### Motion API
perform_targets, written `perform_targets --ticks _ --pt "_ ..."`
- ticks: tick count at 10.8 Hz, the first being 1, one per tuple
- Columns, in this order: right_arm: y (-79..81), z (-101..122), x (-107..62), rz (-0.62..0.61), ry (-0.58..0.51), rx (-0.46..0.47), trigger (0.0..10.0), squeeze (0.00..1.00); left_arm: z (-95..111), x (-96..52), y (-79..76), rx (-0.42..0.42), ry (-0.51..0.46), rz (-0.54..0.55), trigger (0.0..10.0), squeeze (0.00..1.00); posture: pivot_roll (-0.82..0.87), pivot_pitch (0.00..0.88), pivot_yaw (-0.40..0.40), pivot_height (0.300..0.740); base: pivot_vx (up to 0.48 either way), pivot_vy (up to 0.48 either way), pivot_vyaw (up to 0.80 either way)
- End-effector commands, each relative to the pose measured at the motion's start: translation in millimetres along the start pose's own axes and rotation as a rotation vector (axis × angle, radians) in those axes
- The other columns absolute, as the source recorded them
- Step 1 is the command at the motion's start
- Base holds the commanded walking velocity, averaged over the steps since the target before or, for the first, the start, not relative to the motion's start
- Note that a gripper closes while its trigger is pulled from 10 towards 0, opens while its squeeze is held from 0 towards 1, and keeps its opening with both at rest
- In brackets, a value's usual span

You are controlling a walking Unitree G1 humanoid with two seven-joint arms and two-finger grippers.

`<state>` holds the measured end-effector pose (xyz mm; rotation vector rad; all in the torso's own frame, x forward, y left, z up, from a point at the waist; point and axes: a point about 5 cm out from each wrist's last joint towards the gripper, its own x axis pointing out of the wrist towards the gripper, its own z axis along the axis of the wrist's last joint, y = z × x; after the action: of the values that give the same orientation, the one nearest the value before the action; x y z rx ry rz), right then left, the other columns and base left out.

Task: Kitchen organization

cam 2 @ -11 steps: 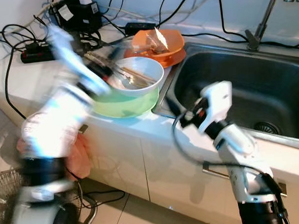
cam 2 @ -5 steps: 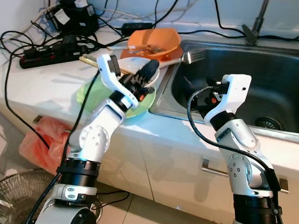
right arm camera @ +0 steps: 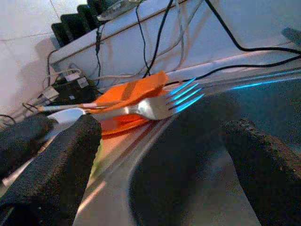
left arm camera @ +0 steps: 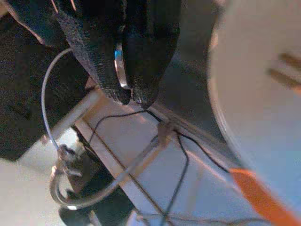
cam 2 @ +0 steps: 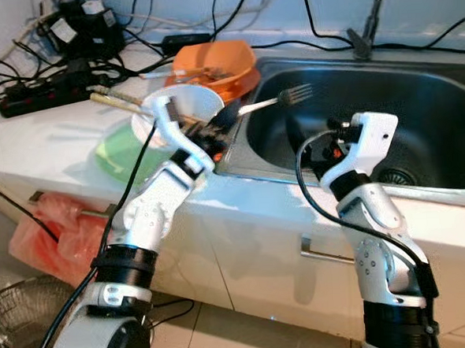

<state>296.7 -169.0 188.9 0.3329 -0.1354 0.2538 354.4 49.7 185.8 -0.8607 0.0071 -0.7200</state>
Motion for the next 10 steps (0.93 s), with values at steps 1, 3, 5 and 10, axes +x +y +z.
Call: perform_targets --ticks 1,3,5,10 --pt "6.2 5 5.1 0.016 -0.014 0.040 10.0 0.00 -17 24.9 -32.3 -0.121 0.009 -0.107 0.0 0.00 0.04 0.048 0.089 0.740 0.000 0.000 0.00" --pt "10.7 3 10.6 0.018 -0.008 0.118 10.0 0.00 -22 27.8 -31.9 -0.167 0.016 -0.104 0.0 0.00 0.04 0.055 0.084 0.740 0.000 0.000 0.00" --pt "10.5 3 9.6 0.023 0.000 0.100 10.0 0.00 -19 28.5 -34.0 -0.161 0.007 -0.118 0.0 0.00 0.04 0.059 0.079 0.740 0.000 0.000 0.00" --pt "9.6 6 10.7 0.026 -0.009 0.077 10.0 0.00 14 37.1 -35.3 -0.110 -0.074 -0.104 0.0 0.00 0.05 0.054 0.077 0.740 0.000 0.000 0.00"
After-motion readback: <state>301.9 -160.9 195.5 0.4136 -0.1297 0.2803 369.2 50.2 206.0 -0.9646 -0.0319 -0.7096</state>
